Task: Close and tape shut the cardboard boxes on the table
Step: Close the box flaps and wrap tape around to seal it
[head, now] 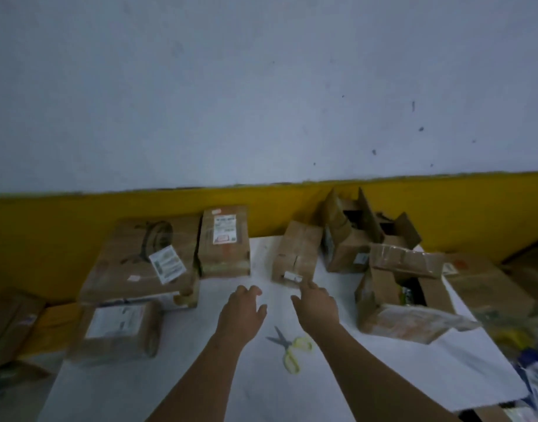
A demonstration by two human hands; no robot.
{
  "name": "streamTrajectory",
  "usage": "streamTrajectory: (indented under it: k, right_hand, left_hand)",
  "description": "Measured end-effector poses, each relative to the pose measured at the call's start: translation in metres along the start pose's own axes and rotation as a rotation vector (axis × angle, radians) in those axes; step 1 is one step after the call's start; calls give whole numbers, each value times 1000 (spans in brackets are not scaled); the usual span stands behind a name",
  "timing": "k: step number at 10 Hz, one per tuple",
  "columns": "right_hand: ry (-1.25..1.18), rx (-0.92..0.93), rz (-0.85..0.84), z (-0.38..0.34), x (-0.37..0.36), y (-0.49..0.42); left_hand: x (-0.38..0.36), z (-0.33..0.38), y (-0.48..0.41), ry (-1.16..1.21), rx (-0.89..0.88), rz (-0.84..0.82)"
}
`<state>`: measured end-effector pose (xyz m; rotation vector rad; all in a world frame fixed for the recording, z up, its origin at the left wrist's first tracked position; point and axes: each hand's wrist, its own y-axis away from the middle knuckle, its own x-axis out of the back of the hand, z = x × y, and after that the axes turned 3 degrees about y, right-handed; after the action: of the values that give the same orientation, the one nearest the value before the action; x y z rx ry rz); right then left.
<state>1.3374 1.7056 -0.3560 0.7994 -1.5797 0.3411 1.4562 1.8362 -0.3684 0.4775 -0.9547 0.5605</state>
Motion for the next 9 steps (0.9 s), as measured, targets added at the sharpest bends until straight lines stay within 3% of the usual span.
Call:
streamTrajectory:
  k: [2, 5, 7, 9]
  right_hand:
    - [-83, -25, -123, 21, 5, -36]
    - [-282, -60, -210, 50, -46, -155]
    - [-640, -192, -216, 65, -64, -217]
    - [-840, -365, -258, 68, -75, -239]
  left_hand:
    - [9, 9, -50, -62, -95, -64]
    - [-40, 7, -165, -177, -30, -226]
    - [-82, 10, -242, 111, 328, -320]
    - [-103, 11, -258, 415, 515, -273]
